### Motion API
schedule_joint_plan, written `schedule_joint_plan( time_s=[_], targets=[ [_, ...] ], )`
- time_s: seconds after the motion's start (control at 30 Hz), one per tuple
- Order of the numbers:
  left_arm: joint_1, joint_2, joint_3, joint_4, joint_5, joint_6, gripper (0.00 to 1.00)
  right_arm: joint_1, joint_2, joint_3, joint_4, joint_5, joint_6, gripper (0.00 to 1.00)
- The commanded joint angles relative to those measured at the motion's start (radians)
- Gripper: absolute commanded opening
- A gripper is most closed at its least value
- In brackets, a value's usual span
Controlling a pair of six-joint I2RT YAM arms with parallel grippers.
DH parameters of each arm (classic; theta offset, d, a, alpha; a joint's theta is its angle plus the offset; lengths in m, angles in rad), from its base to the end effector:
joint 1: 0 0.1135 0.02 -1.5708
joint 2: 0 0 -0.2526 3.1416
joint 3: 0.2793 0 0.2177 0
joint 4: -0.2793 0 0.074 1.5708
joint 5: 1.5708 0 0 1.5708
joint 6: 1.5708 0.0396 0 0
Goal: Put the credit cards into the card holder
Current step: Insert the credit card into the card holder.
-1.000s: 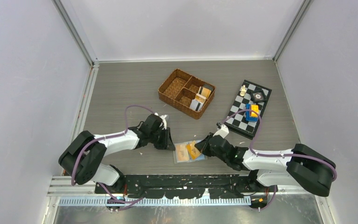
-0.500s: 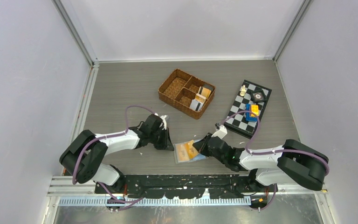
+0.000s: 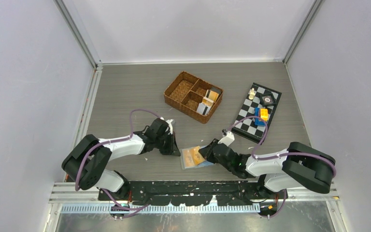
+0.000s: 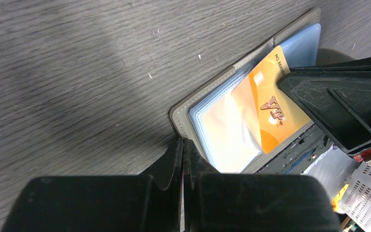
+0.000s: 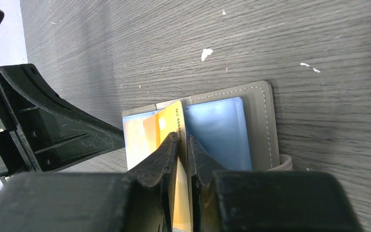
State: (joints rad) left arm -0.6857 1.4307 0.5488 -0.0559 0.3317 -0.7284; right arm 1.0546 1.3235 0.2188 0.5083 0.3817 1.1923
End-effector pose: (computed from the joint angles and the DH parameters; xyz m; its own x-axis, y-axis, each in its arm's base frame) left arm 0.1699 -0.1556 0.1504 -0.9635 -0.0249 -0.2667 0.1427 0.7949 -0.5897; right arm 0.1103 0.1644 0.1362 -0.7111 0.4942 -0.5001 0.0156 0.7222 0.6915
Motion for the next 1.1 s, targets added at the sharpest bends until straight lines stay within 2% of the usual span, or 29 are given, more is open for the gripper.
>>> schedule_joint_plan(
  time_s=[0.0,0.3,0.43,0.73,1.07],
  targets=[
    [-0.006,0.019,-0.023,0.005,-0.033,0.010,0.00,0.017,-0.020,-0.016,-0.146,0.064,-0.019,0.19],
    [-0.006,0.025,-0.019,0.007,-0.030,0.011,0.00,0.036,0.010,0.020,-0.189,0.096,-0.089,0.18],
    [-0.006,0.019,-0.017,0.005,-0.029,0.011,0.00,0.077,0.020,0.071,-0.262,0.142,-0.104,0.18],
    [-0.006,0.011,-0.007,-0.003,-0.042,0.012,0.00,0.100,0.009,0.110,-0.353,0.198,-0.111,0.01],
    [-0.006,0.039,0.021,-0.010,-0.053,0.026,0.00,0.107,0.011,0.136,-0.390,0.241,-0.165,0.01]
  ],
)
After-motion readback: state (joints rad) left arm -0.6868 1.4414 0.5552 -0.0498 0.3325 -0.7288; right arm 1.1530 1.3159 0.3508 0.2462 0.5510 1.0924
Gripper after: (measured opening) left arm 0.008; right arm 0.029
